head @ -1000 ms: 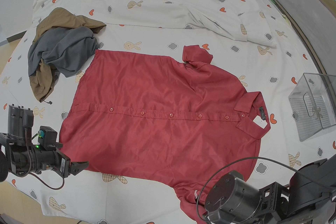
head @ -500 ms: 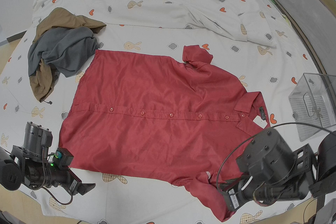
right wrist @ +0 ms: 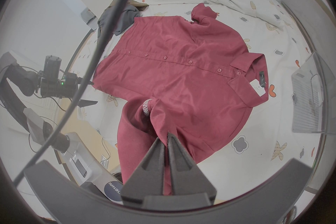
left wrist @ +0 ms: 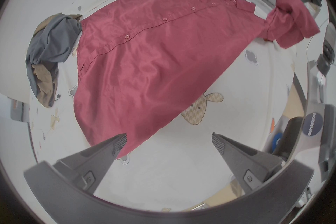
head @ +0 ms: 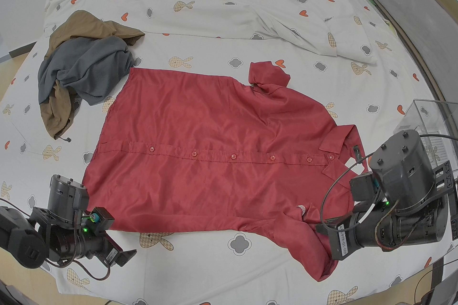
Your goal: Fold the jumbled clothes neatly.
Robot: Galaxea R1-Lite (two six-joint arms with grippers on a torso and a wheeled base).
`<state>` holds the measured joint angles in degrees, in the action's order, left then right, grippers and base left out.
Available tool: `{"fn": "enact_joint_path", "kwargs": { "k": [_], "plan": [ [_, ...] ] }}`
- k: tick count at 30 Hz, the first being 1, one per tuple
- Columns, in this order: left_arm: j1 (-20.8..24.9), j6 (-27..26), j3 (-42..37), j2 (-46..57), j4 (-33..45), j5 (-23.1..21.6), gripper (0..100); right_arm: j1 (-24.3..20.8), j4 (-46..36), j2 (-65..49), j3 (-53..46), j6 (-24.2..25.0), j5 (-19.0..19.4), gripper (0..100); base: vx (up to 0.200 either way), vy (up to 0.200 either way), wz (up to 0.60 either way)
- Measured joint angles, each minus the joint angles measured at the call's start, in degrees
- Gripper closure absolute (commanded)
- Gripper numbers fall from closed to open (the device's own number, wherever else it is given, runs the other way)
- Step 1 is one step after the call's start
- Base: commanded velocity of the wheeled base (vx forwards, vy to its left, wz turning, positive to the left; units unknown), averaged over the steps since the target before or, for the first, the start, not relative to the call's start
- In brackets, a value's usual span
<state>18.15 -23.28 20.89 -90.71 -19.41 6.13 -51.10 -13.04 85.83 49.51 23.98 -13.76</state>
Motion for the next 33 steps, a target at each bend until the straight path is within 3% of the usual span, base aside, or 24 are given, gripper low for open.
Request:
{"fn": "enact_joint_path", "kwargs": {
  "k": [15,33],
  "plan": [
    [2.35,-4.88,-5.52,-10.03,-20.08,16.96,0,0.48,0.00,-2.82,0.40,0.10,2.46,100,0.000,0.000,0.00],
    [2.00,-5.07,-7.40,-19.15,-33.77,20.66,0,0.41,-0.30,-5.19,-1.17,0.33,2.60,100,0.000,0.000,0.00]
  ]
}}
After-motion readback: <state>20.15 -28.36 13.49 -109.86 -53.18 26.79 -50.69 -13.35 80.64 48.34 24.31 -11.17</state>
